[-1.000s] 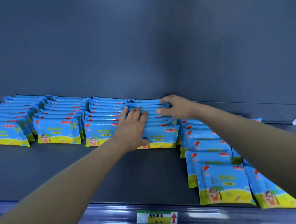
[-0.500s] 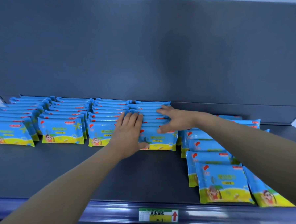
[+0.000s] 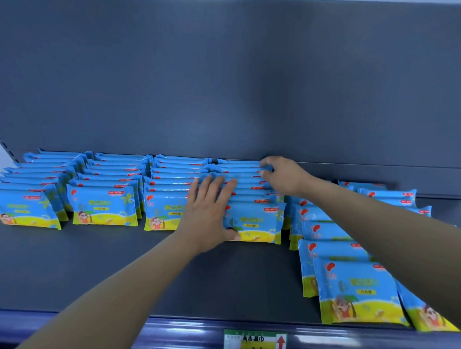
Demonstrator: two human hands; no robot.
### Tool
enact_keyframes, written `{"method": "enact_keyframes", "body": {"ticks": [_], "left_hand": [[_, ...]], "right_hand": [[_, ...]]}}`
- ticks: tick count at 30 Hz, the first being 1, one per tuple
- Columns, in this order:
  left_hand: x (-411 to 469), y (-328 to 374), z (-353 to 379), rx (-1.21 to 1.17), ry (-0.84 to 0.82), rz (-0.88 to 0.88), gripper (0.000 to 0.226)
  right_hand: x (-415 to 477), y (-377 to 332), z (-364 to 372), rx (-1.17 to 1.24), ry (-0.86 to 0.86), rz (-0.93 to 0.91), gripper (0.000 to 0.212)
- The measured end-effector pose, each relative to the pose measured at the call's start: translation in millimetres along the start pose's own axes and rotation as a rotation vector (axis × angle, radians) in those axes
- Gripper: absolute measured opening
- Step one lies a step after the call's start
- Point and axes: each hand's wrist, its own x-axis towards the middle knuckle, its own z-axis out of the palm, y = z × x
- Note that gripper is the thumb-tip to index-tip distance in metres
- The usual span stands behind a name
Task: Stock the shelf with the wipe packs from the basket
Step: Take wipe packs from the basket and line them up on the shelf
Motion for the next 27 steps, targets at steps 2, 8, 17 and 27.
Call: {"method": "enact_keyframes", "body": {"ticks": [2, 8, 17, 27], "left_hand": [[4, 4, 2, 0.037, 0.016, 0.035, 0.106], [15, 13, 4, 0.034, 0.109, 0.016, 0.087], [5, 3, 4, 0.001, 0.264, 0.037, 0.073], [4, 3, -2, 0.038, 0.141, -0.076, 0.082]], "right_hand": [[7, 2, 1, 0.009, 0.010, 0.035, 0.036], [20, 3, -1, 0.027, 0.055, 0.052, 0.023], [10, -3, -15, -0.115, 0.132, 0.098, 0.026], [5, -5, -18, -0.157, -0.045, 0.151, 0.025]]}}
